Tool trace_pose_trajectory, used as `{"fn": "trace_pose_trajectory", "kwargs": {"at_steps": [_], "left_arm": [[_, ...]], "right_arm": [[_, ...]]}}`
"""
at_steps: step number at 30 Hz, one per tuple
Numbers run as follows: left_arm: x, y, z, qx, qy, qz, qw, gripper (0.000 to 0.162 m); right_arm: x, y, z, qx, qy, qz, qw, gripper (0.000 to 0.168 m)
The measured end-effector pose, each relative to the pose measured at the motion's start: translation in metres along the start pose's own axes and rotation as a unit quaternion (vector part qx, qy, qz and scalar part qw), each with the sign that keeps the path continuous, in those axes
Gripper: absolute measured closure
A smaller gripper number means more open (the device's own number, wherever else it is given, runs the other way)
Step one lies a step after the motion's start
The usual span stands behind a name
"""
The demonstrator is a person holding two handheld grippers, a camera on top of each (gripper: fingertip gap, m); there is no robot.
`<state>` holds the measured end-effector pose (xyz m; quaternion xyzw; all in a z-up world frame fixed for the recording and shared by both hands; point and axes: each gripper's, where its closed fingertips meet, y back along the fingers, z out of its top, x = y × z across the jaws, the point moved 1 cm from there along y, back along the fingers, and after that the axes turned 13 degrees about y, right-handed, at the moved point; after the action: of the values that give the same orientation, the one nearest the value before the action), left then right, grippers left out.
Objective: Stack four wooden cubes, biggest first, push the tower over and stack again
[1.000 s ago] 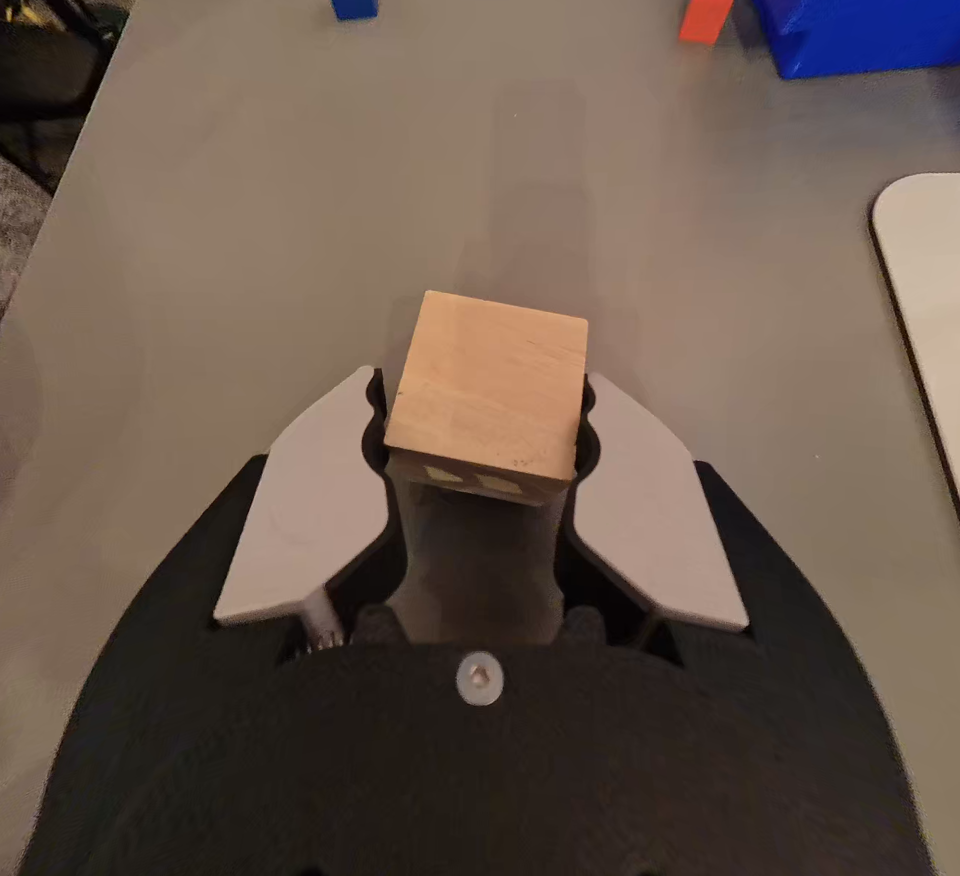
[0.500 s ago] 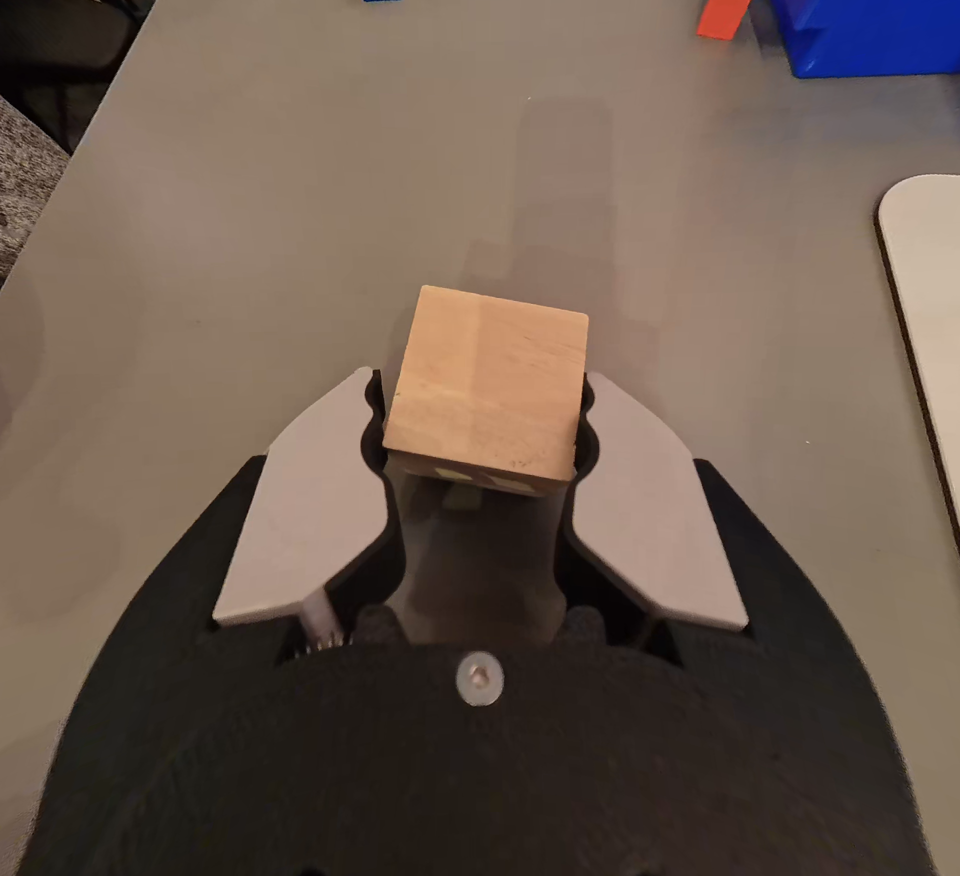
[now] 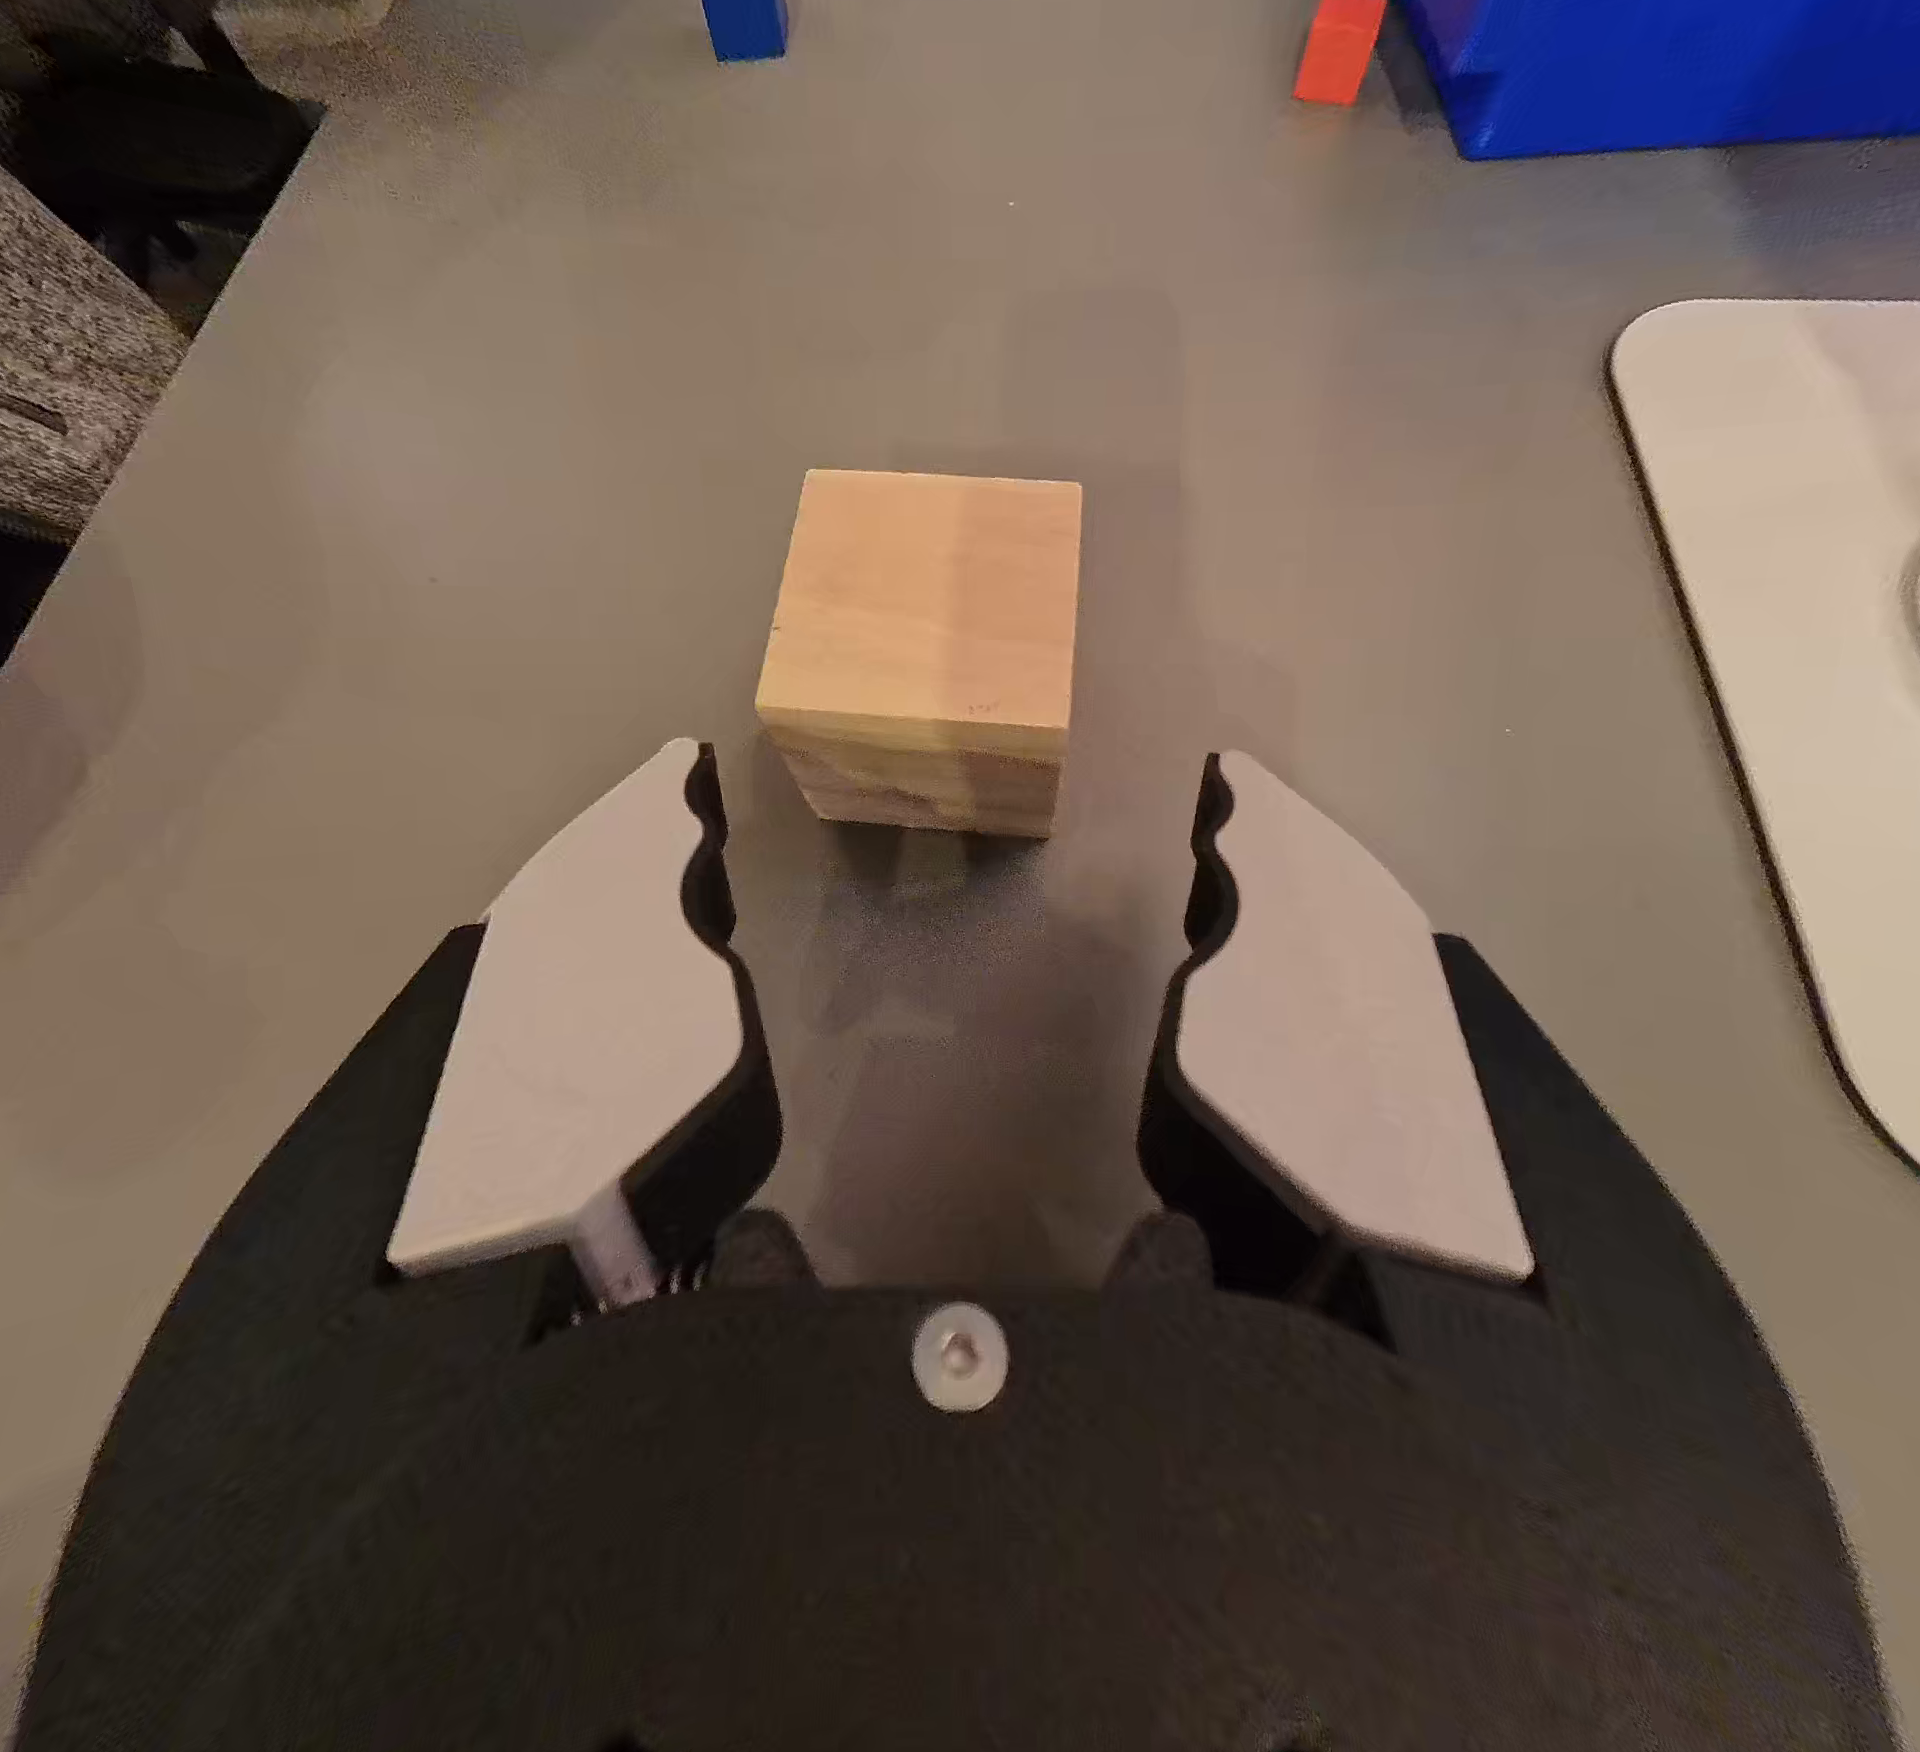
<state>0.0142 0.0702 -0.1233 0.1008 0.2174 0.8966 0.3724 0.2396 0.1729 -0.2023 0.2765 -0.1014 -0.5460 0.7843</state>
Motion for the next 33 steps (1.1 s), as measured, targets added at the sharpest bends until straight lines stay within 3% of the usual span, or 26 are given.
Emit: {"fn": "trace_pose_trajectory", "kwargs": {"at_steps": [4,8,14,18,22,23,24,26,30,33], "left_arm": [[-0.043,-0.091,0.042,0.022,-0.024,-0.093,0.995,0.117],[-0.071,-0.157,0.063,0.05,-0.054,-0.135,0.988,0.117],[-0.079,-0.195,0.079,0.064,-0.06,-0.161,0.983,0.117],[-0.075,-0.206,0.067,0.097,-0.053,-0.161,0.981,0.117],[-0.078,-0.212,0.061,0.096,-0.044,-0.172,0.979,0.117],[-0.077,-0.213,0.06,0.101,-0.048,-0.167,0.98,0.111],[-0.075,-0.213,0.058,0.11,-0.047,-0.161,0.98,0.094],[-0.071,-0.203,0.063,0.098,-0.035,-0.162,0.981,0.088],[-0.051,-0.147,0.064,0.068,-0.034,-0.127,0.989,0.092],[-0.025,-0.083,0.034,0.093,-0.024,-0.07,0.993,0.094]], "right_arm": [[-0.001,0.002,-0.002,0.001,-0.001,0.003,1.0,0.085],[0.002,0.001,-0.004,0.011,0.01,0.003,1.0,0.088],[0.004,0.001,-0.004,0.009,0.013,0.009,1.0,0.089],[0.005,0.0,-0.005,0.014,0.017,0.011,1.0,0.09],[0.005,0.0,-0.005,0.016,0.018,0.012,1.0,0.09],[0.005,0.0,-0.005,0.016,0.017,0.011,1.0,0.09],[0.005,0.0,-0.005,0.015,0.017,0.011,1.0,0.09],[0.005,0.0,-0.005,0.013,0.016,0.011,1.0,0.09],[0.005,0.001,-0.005,0.013,0.015,0.012,1.0,0.09],[0.007,0.002,-0.006,0.013,0.017,0.015,1.0,0.091]]}}
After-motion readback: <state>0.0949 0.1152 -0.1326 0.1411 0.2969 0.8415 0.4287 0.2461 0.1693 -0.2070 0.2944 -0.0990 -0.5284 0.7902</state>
